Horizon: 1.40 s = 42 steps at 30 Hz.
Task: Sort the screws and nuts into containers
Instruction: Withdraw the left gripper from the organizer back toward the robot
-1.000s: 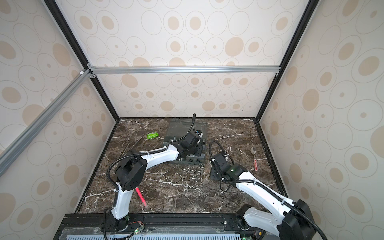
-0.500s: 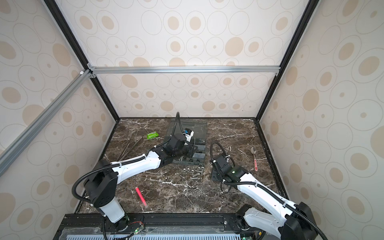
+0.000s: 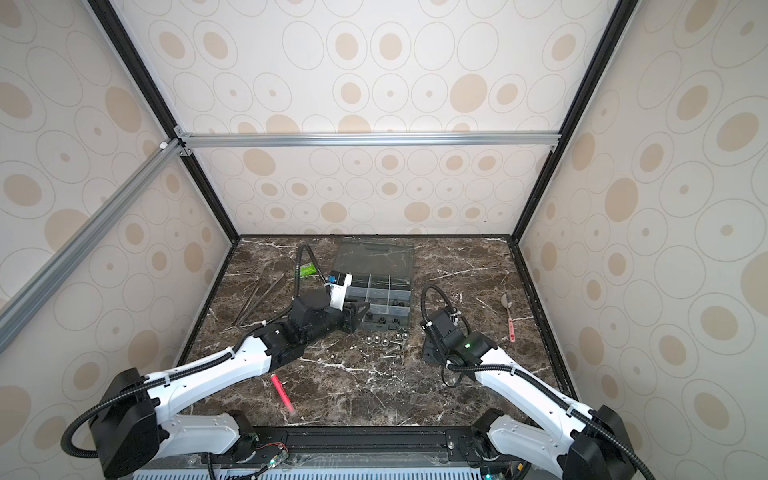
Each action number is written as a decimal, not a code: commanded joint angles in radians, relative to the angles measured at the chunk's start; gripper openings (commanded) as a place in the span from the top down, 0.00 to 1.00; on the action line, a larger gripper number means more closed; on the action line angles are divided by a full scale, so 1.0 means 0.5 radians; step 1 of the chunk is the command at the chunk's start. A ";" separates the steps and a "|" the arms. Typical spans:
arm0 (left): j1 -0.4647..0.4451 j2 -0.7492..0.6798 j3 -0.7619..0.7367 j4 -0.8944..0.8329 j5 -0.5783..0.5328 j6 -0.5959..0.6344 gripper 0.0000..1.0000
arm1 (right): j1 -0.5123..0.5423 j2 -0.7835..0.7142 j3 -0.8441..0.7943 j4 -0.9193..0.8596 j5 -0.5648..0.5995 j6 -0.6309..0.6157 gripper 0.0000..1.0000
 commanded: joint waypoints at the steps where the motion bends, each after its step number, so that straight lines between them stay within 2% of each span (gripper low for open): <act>1: 0.019 -0.154 -0.106 0.112 -0.035 -0.084 0.54 | 0.017 -0.013 -0.012 0.010 0.002 0.009 0.58; 10: 0.024 -0.494 -0.357 0.051 -0.179 -0.115 0.52 | 0.018 0.053 -0.036 0.102 -0.096 -0.059 0.56; 21: 0.025 -0.740 -0.562 0.049 -0.266 -0.237 0.48 | 0.056 0.195 -0.012 0.254 -0.226 -0.162 0.50; 35: 0.030 -0.988 -0.715 -0.048 -0.377 -0.327 0.47 | 0.202 0.571 0.229 0.302 -0.307 -0.399 0.44; 42: 0.029 -1.064 -0.761 -0.092 -0.395 -0.368 0.47 | 0.236 0.797 0.385 0.322 -0.375 -0.562 0.37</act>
